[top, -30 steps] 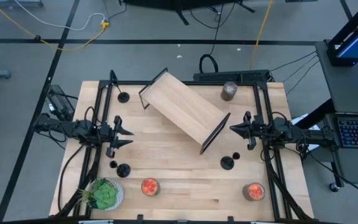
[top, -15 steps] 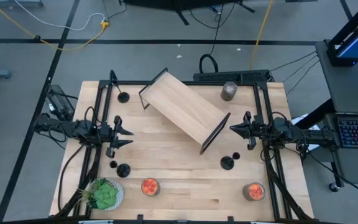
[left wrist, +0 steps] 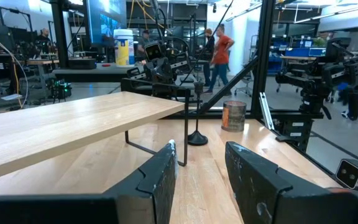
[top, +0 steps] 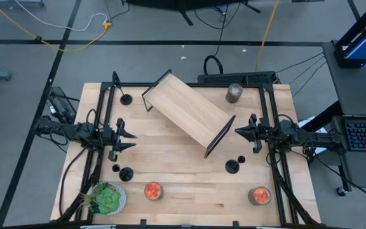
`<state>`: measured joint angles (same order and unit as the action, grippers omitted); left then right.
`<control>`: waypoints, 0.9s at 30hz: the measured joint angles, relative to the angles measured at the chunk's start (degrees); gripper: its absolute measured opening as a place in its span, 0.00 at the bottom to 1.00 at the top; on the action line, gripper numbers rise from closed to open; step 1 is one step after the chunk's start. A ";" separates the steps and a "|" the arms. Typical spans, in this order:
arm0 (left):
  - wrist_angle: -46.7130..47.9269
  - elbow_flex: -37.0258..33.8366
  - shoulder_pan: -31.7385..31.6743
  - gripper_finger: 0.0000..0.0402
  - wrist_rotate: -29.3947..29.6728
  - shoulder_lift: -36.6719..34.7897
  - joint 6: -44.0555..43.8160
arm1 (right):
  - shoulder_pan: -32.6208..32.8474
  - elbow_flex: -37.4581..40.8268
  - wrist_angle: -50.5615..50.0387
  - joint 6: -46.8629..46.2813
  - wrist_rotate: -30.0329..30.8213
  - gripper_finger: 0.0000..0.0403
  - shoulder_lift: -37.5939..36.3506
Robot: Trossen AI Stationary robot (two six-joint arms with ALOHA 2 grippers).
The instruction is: Pick & Place candle stick holders
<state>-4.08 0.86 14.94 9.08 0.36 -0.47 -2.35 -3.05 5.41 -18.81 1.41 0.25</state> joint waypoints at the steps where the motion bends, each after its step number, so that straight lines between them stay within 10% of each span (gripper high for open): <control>1: -0.02 0.00 0.00 0.36 0.00 0.00 0.02 | 0.00 0.00 -0.02 0.00 0.00 0.02 0.00; 27: -1.63 0.04 -0.02 0.36 8.87 0.00 0.49 | -0.09 0.00 0.19 0.20 3.21 0.02 0.00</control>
<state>-5.71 0.91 14.92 17.95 0.36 0.02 -2.44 -3.05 5.60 -18.61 4.62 0.25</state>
